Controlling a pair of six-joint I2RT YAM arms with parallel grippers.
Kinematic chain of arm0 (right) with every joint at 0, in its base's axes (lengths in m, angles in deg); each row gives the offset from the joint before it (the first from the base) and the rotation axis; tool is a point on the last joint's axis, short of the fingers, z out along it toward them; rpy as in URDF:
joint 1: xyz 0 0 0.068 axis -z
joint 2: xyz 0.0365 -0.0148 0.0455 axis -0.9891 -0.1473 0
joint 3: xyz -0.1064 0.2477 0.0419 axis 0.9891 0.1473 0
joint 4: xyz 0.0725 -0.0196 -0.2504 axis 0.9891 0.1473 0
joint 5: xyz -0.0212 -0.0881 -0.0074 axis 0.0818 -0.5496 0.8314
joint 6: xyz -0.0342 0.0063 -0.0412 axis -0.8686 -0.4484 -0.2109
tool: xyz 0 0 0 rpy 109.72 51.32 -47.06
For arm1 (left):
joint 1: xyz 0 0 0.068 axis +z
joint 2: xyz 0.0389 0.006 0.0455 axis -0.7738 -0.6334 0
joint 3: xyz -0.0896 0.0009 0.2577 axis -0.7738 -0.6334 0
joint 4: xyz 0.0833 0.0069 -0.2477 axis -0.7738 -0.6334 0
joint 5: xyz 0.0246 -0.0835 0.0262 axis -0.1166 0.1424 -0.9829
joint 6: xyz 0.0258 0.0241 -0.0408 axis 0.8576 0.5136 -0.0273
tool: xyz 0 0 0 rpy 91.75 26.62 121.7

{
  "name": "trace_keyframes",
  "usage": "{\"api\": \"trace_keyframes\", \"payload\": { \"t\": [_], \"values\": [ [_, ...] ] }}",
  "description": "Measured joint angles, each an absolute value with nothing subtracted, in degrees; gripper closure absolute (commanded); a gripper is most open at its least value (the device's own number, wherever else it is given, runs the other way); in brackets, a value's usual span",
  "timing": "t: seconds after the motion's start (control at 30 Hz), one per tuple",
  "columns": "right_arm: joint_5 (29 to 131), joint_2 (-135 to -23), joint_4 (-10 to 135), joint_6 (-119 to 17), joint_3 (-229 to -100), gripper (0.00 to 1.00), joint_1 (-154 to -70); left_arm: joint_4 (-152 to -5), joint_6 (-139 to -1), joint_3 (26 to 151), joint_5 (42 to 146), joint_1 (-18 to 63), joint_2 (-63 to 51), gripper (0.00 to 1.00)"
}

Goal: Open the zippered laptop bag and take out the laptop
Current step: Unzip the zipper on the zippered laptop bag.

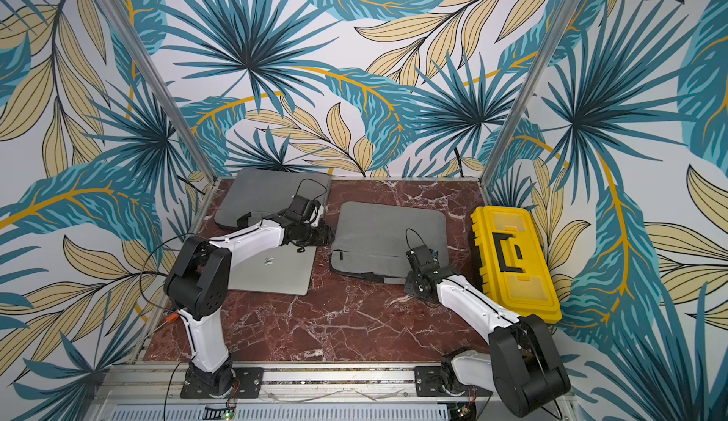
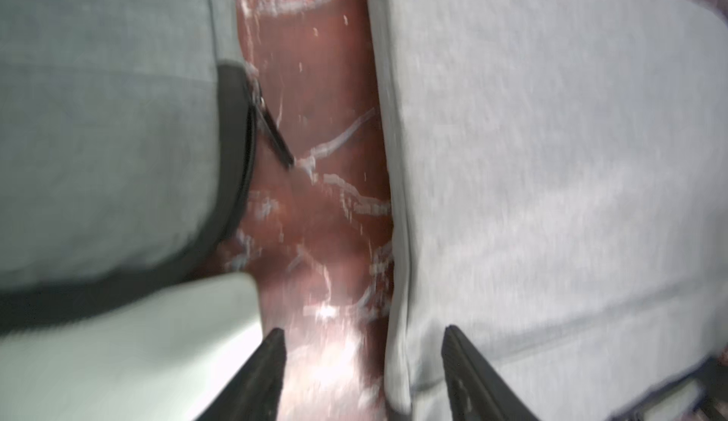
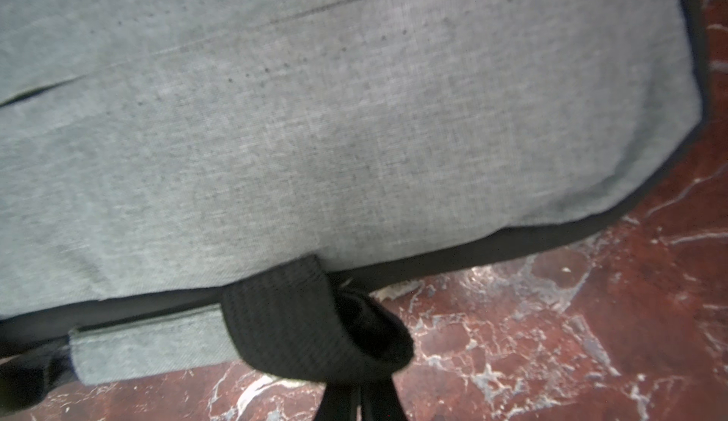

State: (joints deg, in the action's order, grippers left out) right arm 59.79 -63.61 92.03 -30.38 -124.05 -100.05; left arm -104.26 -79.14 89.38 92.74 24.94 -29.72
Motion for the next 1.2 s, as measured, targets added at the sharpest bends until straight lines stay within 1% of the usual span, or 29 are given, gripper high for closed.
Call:
{"api": "trace_keyframes", "payload": {
  "t": [0.1,0.23,0.4,0.47,0.63,0.9,0.97,1.03,1.17,1.2],
  "values": [
    [59.8,-63.7,91.9,-30.1,-124.1,1.0,-100.1,-103.9,-81.5,85.8,91.8,23.5,-24.6,0.15],
    [59.8,-63.7,91.9,-30.0,-124.1,1.0,-100.1,-102.3,-85.9,81.8,89.5,19.3,-20.1,0.1],
    [60.1,-63.7,91.7,-29.9,-124.1,1.0,-100.1,-98.4,-93.4,76.5,88.2,14.2,-19.4,0.07],
    [60.1,-63.7,91.6,-29.9,-124.1,1.0,-100.1,-97.5,-96.1,75.2,88.1,13.4,-19.8,0.02],
    [60.6,-64.3,91.1,-29.8,-124.1,1.0,-100.1,-95.9,-101.6,73.7,88.2,13.0,-21.0,0.0],
    [61.1,-64.9,89.9,-29.7,-124.0,1.0,-100.2,-94.6,-103.9,73.5,90.7,13.0,-23.2,0.0],
    [61.3,-65.1,89.7,-29.7,-124.0,1.0,-100.2,-94.0,-103.9,73.9,91.6,13.0,-24.2,0.02],
    [61.4,-65.3,89.5,-29.7,-124.0,1.0,-100.3,-93.5,-103.7,74.7,92.5,13.0,-25.2,0.09],
    [61.4,-65.5,89.3,-29.7,-123.9,1.0,-100.5,-92.9,-103.4,76.0,93.7,13.0,-26.8,0.19],
    [61.3,-65.5,89.2,-29.7,-123.9,1.0,-100.6,-93.2,-103.4,76.3,93.7,13.0,-27.1,0.24]
  ]
}}
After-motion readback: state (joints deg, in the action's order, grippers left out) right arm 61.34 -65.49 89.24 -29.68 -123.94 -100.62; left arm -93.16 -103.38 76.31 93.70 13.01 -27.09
